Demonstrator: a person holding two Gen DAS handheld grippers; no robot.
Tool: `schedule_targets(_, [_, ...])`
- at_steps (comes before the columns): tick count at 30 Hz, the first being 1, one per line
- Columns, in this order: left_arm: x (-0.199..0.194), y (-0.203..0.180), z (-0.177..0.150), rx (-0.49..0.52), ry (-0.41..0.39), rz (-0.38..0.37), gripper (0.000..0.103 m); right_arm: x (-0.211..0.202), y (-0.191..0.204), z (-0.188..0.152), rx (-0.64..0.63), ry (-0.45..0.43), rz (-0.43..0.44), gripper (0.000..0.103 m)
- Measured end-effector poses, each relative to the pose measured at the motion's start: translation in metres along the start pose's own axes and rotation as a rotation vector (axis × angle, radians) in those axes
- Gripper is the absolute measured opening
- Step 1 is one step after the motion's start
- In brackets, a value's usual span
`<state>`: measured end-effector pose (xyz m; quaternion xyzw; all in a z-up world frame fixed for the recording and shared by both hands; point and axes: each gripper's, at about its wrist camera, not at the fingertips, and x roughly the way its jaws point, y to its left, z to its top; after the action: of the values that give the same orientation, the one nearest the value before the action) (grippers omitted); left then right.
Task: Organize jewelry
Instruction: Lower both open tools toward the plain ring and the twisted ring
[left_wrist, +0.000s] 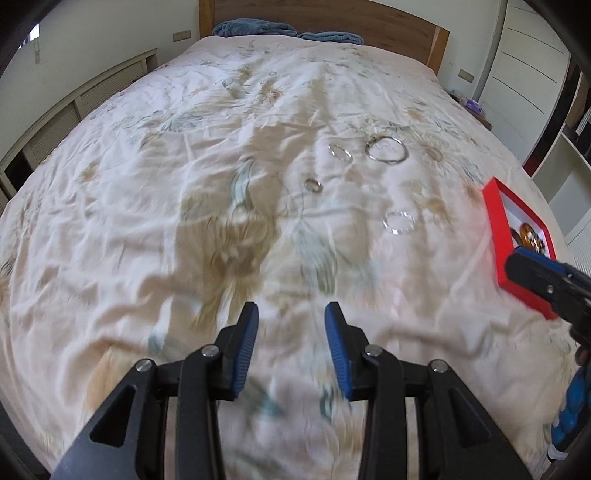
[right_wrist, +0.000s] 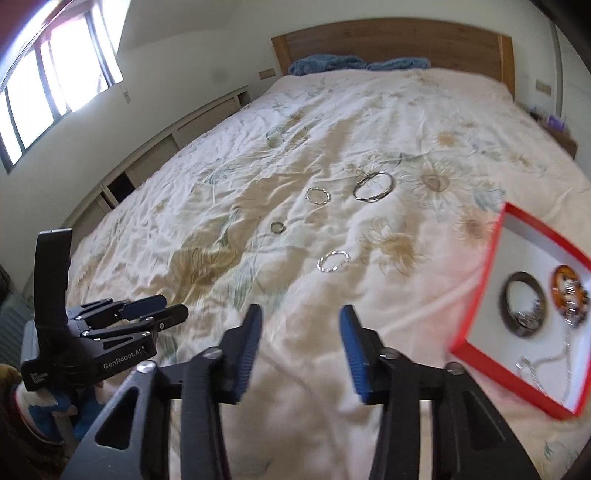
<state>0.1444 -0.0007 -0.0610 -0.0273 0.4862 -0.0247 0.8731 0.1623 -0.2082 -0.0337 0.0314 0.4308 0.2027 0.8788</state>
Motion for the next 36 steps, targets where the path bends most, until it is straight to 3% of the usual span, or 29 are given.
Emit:
schedule_targets(3, [0.016, 0.001, 0.017, -0.004, 0.003, -0.016, 0.028, 0.024, -0.013, 0.014, 0.029, 0.019, 0.017, 0.032])
schedule_targets(9, [0.048, -0.003, 0.057, -0.027, -0.011, -0.08, 0.027, 0.059, -0.029, 0.029, 0.062, 0.045, 0.048, 0.03])
schedule_targets(17, [0.095, -0.016, 0.09, 0.005, -0.029, -0.038, 0.027, 0.097, -0.043, 0.04, 0.09, 0.077, 0.061, 0.03])
schedule_targets(36, [0.145, -0.02, 0.099, 0.056, -0.03, -0.027, 0.027, 0.145, -0.065, 0.036, 0.181, 0.136, 0.113, 0.025])
